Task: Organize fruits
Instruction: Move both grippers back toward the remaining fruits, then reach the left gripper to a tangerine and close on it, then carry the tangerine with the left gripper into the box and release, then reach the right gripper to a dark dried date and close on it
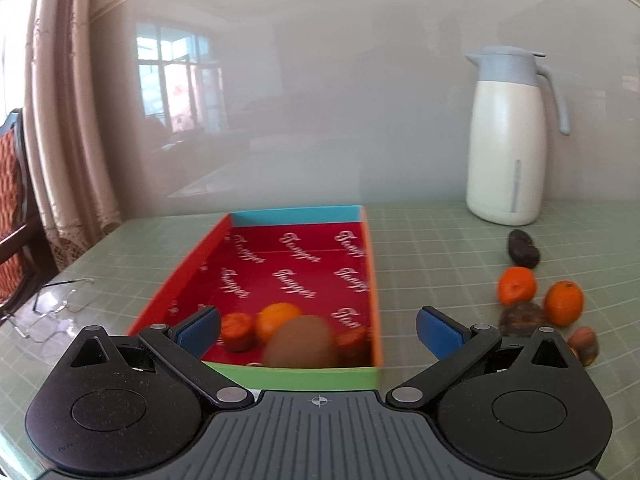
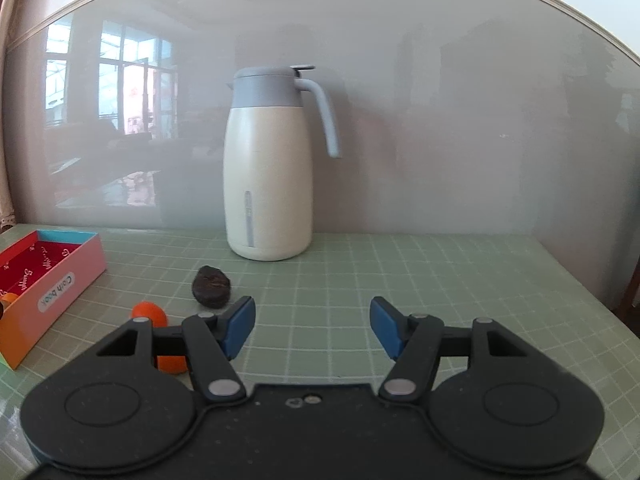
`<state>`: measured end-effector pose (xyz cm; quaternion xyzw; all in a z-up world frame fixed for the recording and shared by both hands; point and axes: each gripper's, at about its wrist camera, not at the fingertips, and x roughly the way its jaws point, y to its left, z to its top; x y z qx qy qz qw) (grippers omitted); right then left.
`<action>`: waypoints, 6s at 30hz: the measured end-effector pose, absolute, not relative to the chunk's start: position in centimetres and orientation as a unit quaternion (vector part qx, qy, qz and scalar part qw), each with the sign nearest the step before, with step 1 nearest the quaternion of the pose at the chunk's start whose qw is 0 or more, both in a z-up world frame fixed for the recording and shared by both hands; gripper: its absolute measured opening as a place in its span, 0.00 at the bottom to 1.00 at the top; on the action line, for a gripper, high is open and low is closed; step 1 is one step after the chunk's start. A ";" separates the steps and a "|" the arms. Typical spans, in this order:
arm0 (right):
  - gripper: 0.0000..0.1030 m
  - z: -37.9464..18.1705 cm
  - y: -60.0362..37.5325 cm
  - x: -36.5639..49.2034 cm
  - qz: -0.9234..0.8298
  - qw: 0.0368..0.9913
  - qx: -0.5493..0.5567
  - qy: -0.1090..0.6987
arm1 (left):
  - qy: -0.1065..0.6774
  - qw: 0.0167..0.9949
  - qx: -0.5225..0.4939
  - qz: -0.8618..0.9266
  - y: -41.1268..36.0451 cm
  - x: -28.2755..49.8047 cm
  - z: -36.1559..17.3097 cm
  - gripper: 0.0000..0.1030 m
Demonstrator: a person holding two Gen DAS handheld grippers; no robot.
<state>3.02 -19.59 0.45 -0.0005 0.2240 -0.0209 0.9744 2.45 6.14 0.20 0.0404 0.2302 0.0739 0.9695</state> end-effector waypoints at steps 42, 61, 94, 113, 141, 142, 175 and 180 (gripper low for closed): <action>0.62 -1.6 -28.7 0.5 -0.107 0.964 0.024 0.241 | 0.259 0.964 0.023 -0.062 -6.8 6.1 -1.6 1.00; 0.65 -2.1 -30.8 0.1 -0.131 0.961 0.039 0.241 | 0.295 0.950 0.046 -0.095 -12.1 8.7 -2.8 0.64; 0.68 -0.7 -27.6 1.2 -0.096 0.968 0.041 0.228 | 0.244 0.967 0.052 -0.055 -6.0 6.4 1.0 0.42; 0.68 0.0 -20.6 3.3 -0.044 0.972 0.018 0.228 | 0.235 0.970 -0.003 0.065 8.0 5.2 1.8 0.42; 0.69 -0.3 -16.6 4.1 -0.018 0.972 0.000 0.233 | 0.224 0.965 0.018 0.138 12.1 4.4 -0.1 0.96; 0.69 -0.3 -16.7 4.1 -0.018 0.972 0.000 0.233 | 0.223 0.964 0.029 0.141 11.8 4.3 -0.1 1.00; 0.71 0.0 -17.8 3.3 -0.025 0.974 0.006 0.224 | 0.206 0.964 0.068 0.157 11.7 2.4 1.1 1.00; 0.71 0.0 -17.3 3.5 -0.022 0.974 0.005 0.227 | 0.208 0.963 0.050 0.161 12.8 2.3 1.0 1.00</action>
